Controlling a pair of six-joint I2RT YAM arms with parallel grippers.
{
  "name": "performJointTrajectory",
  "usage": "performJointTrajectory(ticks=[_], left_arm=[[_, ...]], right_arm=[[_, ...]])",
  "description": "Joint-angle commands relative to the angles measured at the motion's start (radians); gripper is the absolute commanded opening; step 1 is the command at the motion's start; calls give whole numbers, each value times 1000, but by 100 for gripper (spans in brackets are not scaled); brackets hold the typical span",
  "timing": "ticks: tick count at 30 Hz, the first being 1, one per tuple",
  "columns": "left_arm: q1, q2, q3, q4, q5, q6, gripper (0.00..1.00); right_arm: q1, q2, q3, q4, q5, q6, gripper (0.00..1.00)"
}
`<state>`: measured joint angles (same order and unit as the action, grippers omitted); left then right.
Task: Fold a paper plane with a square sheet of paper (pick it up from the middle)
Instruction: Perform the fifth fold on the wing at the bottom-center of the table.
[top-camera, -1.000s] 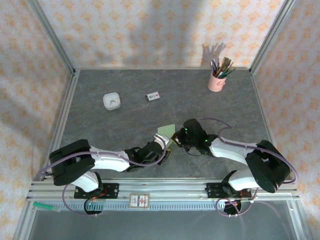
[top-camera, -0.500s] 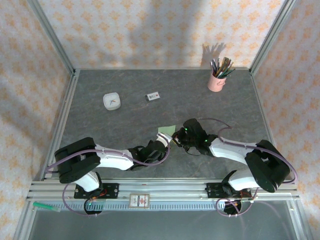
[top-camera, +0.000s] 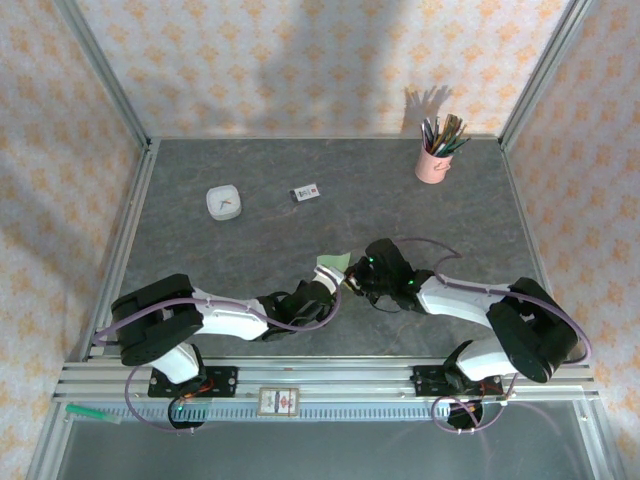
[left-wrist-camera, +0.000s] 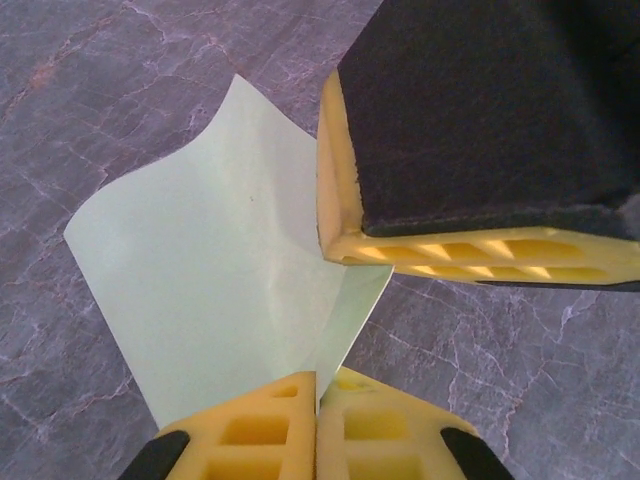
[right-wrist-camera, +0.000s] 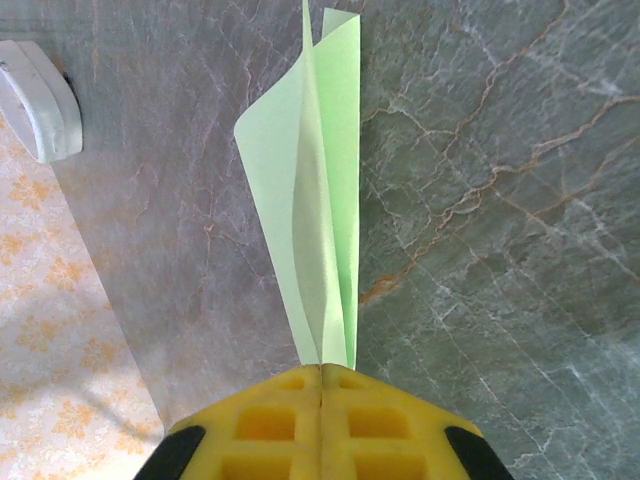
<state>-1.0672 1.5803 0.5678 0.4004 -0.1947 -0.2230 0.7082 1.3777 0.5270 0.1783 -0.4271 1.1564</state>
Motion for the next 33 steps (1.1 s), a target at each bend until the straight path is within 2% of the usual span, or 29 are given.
performJointTrajectory(ticks=[1,6,11,17,25,33], left_arm=[[-5,12,-8,51,23,-28,8],[-6,-5,-51,108,51,-60,7],[-5,-20,-84,128,55,-67,10],[-6,-62,-118,125,40,-60,16],[-6,-101,-111,115,82,-16,36],[-2,-38,-35,53,61,23,38]], right_arm=[[7,-9,-15,27,4,12,5],[-1,-25,-17,11,18,-2,9],[-6,-23,-22,13,13,-4,4],[-6,-32,-13,-9,10,-10,1],[-5,-23,-4,-11,-5,-1,1],[-3,-23,-9,-3,-9,6,1]])
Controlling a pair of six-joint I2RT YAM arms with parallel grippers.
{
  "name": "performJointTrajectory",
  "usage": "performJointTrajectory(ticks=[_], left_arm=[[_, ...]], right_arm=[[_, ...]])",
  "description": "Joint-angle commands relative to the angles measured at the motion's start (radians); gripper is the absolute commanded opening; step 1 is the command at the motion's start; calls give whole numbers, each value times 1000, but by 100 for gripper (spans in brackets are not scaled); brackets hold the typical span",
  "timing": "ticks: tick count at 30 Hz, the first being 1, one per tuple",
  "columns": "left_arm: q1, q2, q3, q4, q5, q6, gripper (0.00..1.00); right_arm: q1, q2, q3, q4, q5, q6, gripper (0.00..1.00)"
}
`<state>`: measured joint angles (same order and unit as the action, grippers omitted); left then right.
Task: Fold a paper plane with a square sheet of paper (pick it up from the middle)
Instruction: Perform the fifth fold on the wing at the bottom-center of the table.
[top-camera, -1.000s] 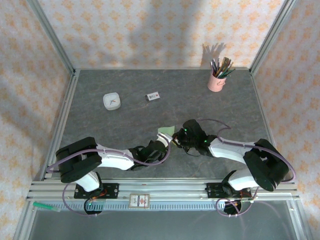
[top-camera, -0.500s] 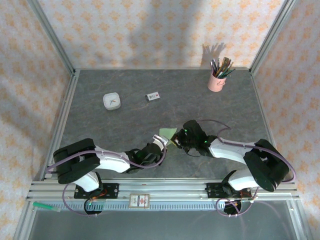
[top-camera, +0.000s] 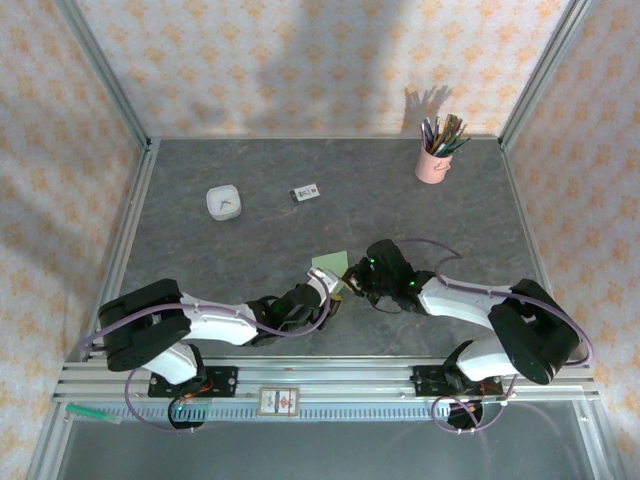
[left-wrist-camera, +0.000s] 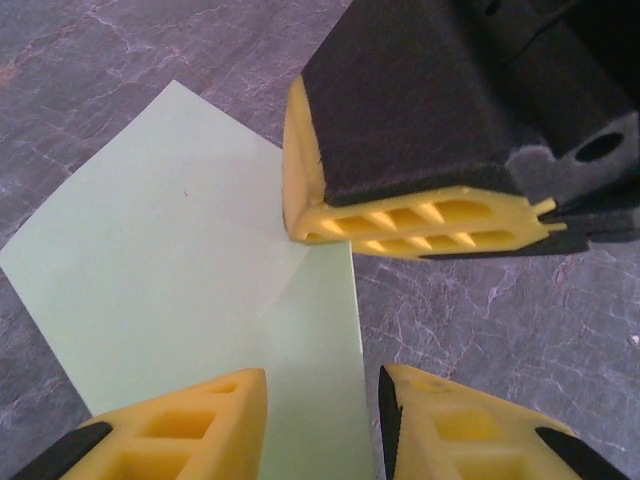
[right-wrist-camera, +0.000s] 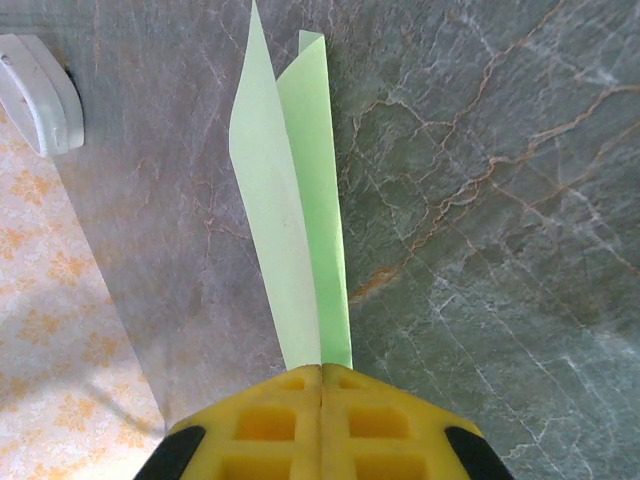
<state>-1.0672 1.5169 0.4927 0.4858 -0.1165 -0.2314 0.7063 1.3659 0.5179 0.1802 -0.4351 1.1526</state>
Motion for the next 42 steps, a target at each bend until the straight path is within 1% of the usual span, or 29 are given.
performJointTrajectory(ticks=[1,3,9,13,15,20,31,37,39,42], left_arm=[[-1,33,45,-35,-22,32,38],[2,46,56,-40,-27,30,37],[4,61,66,-48,-51,27,25],[7,66,66,-59,-70,26,23],[9,65,64,-61,-76,23,24],[10,60,61,-68,-72,23,31],[9,69,75,-82,-55,24,41],[10,49,51,-61,-76,11,49],[9,42,46,-53,-76,7,50],[9,42,48,-59,-82,7,44]], right_arm=[[-1,-11,-2,-5,-1,10,1],[1,-10,-4,0,-2,13,1],[2,-9,-9,10,-3,17,1],[4,-10,-12,14,-4,22,2],[4,-13,-15,13,-2,23,2],[4,-19,-17,8,3,25,2],[6,-13,-11,14,2,29,2],[7,-17,-15,18,4,37,2],[6,-16,-18,23,1,41,2],[7,-11,-17,24,1,40,2]])
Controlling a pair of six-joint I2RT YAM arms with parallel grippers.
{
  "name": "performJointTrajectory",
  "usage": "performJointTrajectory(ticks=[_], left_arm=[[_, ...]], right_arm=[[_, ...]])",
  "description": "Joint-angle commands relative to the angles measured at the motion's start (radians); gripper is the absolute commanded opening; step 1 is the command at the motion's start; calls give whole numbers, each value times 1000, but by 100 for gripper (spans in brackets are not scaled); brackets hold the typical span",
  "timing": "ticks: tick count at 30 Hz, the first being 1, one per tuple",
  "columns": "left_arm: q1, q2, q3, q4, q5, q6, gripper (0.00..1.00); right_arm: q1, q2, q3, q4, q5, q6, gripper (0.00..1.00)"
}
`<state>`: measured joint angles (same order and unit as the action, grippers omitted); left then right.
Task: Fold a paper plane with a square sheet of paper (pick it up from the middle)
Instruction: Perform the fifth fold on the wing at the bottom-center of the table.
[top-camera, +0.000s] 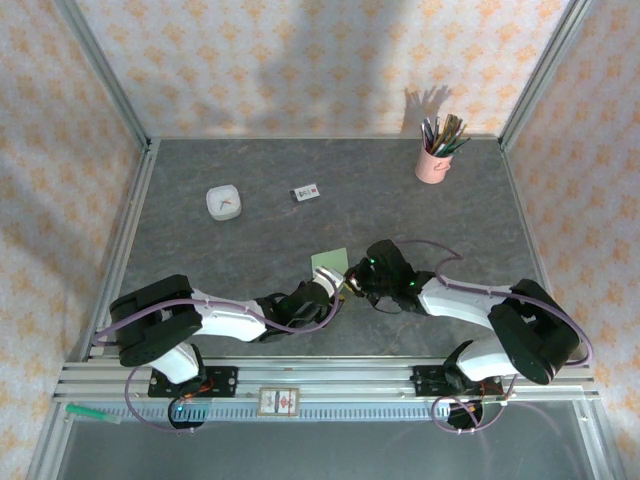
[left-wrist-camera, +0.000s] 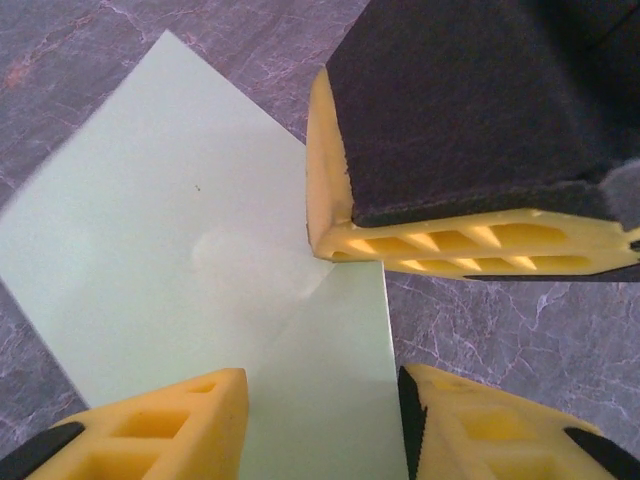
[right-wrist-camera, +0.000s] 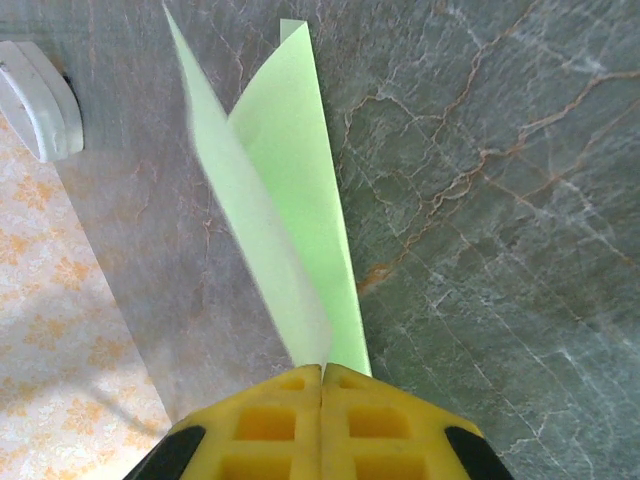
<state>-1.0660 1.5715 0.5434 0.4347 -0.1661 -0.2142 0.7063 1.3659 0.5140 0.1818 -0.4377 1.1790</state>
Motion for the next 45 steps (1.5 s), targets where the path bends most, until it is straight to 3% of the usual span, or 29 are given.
performJointTrajectory(ticks=[1,9,15,23,36,45], left_arm=[[8,-12,0,-8,-32,-8,42],[9,2,7,-14,-35,-11,20],[27,-21,-16,16,21,-12,5],[48,-74,-78,77,71,-37,2],[94,-94,-207,337,323,-229,0],[94,-75,-244,425,367,-317,0]], right_arm=[[7,-11,-14,25,2,13,2],[12,-10,-22,36,0,20,3],[10,-21,-22,26,9,14,12],[-21,-82,-3,-61,46,-53,29],[-38,-87,194,-305,207,-467,33],[-34,-4,256,-315,103,-630,34]])
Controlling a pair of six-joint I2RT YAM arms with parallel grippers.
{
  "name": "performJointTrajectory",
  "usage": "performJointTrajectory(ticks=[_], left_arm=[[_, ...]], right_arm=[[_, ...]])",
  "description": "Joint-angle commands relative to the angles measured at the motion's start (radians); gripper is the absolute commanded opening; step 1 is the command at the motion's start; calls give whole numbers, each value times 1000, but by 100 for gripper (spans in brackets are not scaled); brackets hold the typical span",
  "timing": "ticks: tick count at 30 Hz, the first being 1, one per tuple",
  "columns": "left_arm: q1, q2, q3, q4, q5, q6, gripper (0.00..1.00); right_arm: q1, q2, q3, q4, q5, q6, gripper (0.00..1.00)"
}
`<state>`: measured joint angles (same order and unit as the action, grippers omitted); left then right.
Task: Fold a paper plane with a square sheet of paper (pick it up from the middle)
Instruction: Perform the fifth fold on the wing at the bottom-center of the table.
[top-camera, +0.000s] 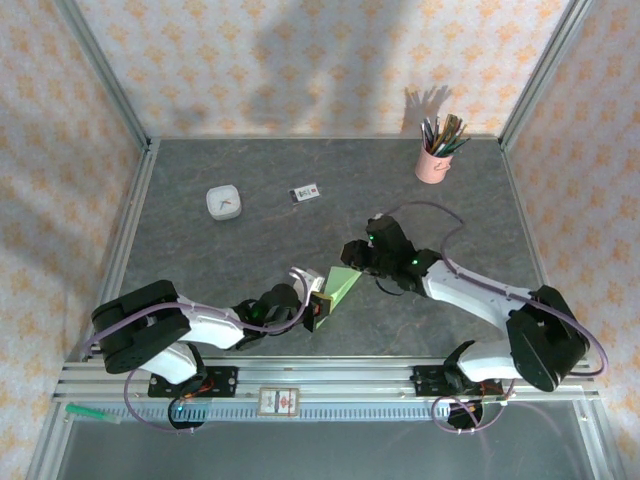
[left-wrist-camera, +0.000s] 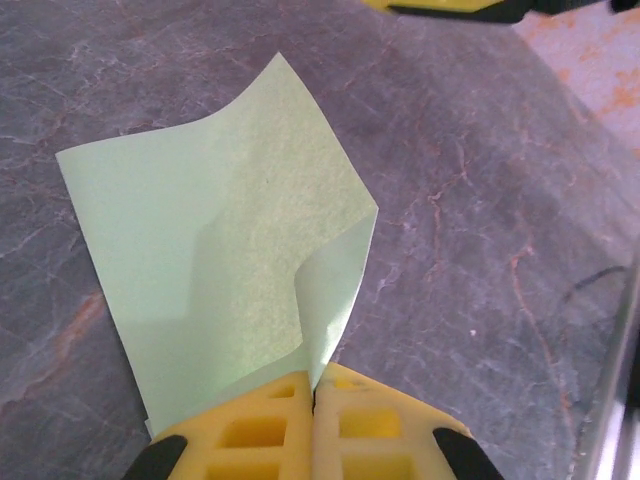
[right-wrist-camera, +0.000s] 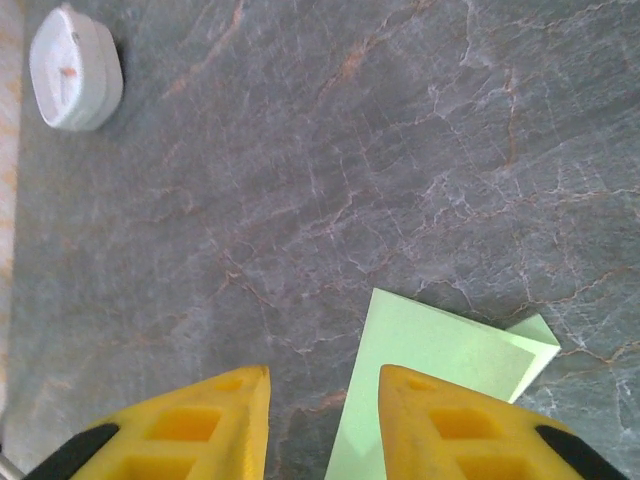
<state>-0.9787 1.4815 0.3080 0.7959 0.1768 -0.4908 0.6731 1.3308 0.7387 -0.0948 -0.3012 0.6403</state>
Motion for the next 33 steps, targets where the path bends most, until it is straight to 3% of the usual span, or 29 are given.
performJointTrajectory(ticks=[1,7,11,17,22,29,33], left_arm=[[7,16,-3,45,14,-36,0],[2,20,31,-50,-55,20,0],[-1,29,42,-66,-70,41,0],[-9,42,57,-66,-69,68,0],[-15,43,65,-79,-78,83,0],[-23,42,66,-90,-82,96,0],[-28,39,74,-108,-85,110,0]], right_arm=[[-1,41,38,-49,-35,-95,34],[-1,15,67,-200,88,-56,37],[-1,-31,40,-248,122,32,44],[-1,-54,-75,-63,2,220,51],[0,5,-101,38,-60,284,51],[2,55,-112,88,-59,302,47],[2,73,-112,100,-61,306,33]])
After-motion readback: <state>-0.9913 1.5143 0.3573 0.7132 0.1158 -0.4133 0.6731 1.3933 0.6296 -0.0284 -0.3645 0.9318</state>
